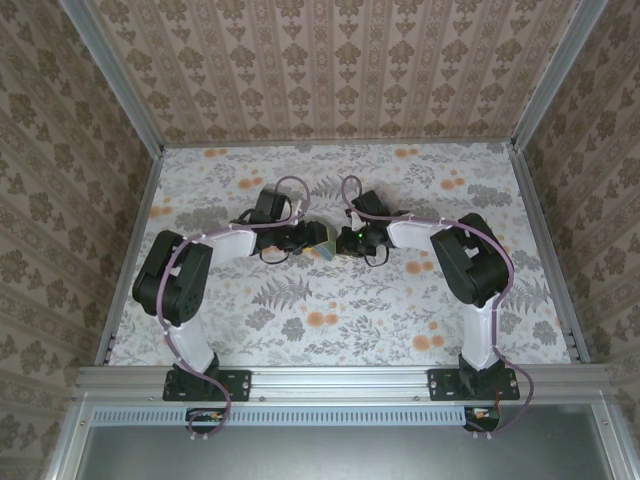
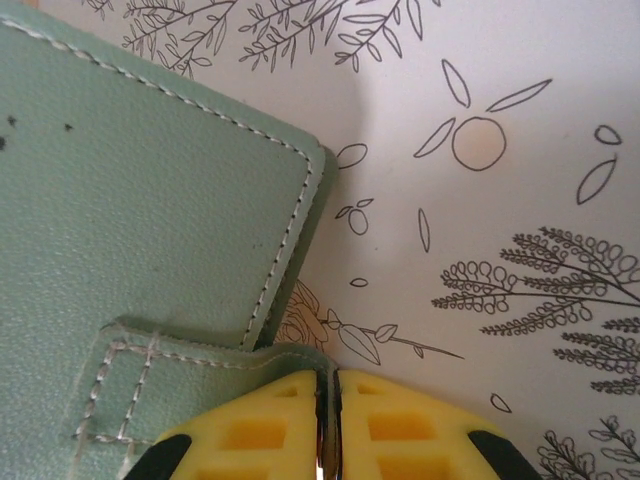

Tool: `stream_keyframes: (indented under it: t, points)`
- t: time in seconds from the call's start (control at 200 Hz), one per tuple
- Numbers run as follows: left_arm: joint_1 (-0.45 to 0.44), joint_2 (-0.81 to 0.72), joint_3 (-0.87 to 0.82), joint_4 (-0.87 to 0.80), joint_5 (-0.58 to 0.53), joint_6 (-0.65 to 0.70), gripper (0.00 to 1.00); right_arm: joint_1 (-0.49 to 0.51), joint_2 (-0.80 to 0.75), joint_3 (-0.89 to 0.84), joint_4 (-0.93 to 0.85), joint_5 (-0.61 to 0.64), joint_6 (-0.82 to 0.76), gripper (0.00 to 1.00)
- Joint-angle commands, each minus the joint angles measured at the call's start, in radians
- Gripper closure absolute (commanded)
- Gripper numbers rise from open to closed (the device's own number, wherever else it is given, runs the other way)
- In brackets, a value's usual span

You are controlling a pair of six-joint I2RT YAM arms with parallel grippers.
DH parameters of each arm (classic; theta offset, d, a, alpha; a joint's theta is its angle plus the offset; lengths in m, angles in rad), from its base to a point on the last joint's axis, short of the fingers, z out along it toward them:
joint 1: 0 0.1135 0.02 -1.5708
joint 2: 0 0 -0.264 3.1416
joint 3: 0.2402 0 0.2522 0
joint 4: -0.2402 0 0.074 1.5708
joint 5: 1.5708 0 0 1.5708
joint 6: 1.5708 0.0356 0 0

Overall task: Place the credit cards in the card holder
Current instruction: Turn over the card holder at the center of the table.

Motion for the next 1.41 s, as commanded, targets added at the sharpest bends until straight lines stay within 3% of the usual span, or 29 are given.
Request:
stream_keyframes:
  t: [0.0,0.19,0.38,0.535,0.615,0.82,0.985,1.115,1.21,1.3,1.4]
  points:
    - [0.000,0.038,-0.012,0.055,0.045,-0.028,0.49,0.021,0.045,-0.015,0.029,-0.069,0.017,0.89]
    - [0.005,0.053,-0.005,0.045,0.041,-0.017,0.58,0.018,0.035,-0.025,0.028,-0.070,0.016,0.89]
    - [0.021,0.042,-0.021,0.028,0.014,0.007,0.78,0.014,0.016,-0.039,0.036,-0.074,0.018,0.88]
    - [0.025,-0.008,-0.011,-0.088,-0.032,0.080,0.84,0.006,-0.030,-0.058,0.032,-0.072,0.014,0.77]
    - [0.026,-0.058,0.034,-0.243,-0.158,0.181,0.84,0.003,-0.065,-0.064,0.014,-0.058,0.003,0.64]
    - [-0.058,-0.168,0.200,-0.612,-0.542,0.409,0.86,-0.015,-0.189,-0.083,-0.039,0.007,-0.026,0.55]
    - [-0.233,-0.158,0.304,-0.743,-0.930,0.606,0.87,-0.046,-0.299,-0.121,-0.050,0.040,-0.023,0.54]
    - [-0.402,-0.026,0.384,-0.796,-1.208,0.768,0.89,-0.093,-0.394,-0.185,-0.017,0.077,0.015,0.53]
    - [-0.455,0.095,0.407,-0.794,-1.296,0.801,0.89,-0.126,-0.462,-0.237,0.013,0.094,0.041,0.53]
    - [-0.478,0.141,0.393,-0.750,-1.279,0.804,0.87,-0.142,-0.510,-0.265,0.008,0.110,0.042,0.53]
    - [-0.509,0.130,0.357,-0.689,-1.239,0.816,0.76,-0.148,-0.531,-0.274,-0.016,0.110,0.031,0.53]
